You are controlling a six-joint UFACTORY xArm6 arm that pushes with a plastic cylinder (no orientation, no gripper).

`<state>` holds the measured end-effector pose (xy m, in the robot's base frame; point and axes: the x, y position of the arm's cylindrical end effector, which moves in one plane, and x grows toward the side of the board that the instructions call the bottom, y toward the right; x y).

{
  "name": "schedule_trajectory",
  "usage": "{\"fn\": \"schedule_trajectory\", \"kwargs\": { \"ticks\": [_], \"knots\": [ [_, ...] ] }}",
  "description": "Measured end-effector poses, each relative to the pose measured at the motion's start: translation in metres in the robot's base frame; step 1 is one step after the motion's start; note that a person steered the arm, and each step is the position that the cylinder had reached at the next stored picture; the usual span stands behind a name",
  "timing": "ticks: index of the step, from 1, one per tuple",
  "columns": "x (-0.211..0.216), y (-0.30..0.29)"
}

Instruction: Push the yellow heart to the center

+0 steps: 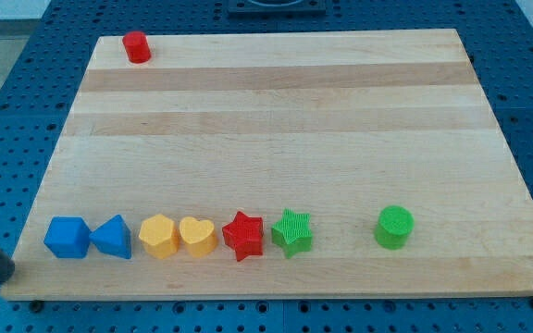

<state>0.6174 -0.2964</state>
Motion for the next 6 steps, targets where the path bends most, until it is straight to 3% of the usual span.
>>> {"fn": "schedule_trajectory", "kwargs": {
  "ticks": [4, 6],
  "knots": [
    [0.001, 0.2],
    [-0.003, 0.213]
  ]
}}
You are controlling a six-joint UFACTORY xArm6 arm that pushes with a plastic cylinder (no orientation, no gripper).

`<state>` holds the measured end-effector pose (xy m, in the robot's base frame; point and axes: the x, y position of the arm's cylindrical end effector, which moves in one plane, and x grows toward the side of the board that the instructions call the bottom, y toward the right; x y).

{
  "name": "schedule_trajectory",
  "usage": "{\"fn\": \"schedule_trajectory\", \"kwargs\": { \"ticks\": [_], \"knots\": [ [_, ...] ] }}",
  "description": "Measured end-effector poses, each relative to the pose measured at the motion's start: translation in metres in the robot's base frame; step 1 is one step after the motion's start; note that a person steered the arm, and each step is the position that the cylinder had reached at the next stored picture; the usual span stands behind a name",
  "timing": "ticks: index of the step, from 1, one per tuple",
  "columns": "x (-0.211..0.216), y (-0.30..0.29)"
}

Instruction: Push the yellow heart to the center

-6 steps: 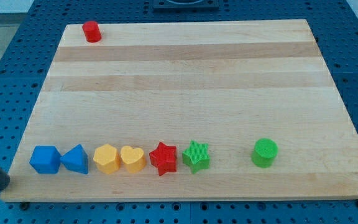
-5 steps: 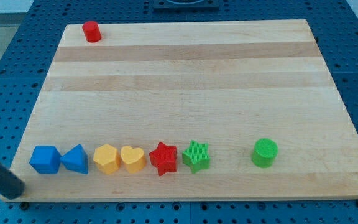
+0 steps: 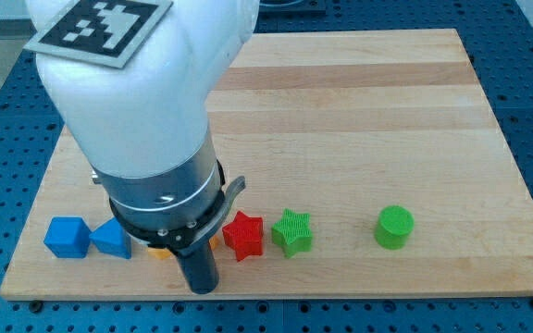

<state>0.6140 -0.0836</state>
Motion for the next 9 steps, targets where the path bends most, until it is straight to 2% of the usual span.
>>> {"fn": "schedule_trajectory", "kwargs": {
  "ticks": [5, 9],
  "knots": [
    [-0.064, -0.017],
    [-0.164, 0.001]
  ]
}}
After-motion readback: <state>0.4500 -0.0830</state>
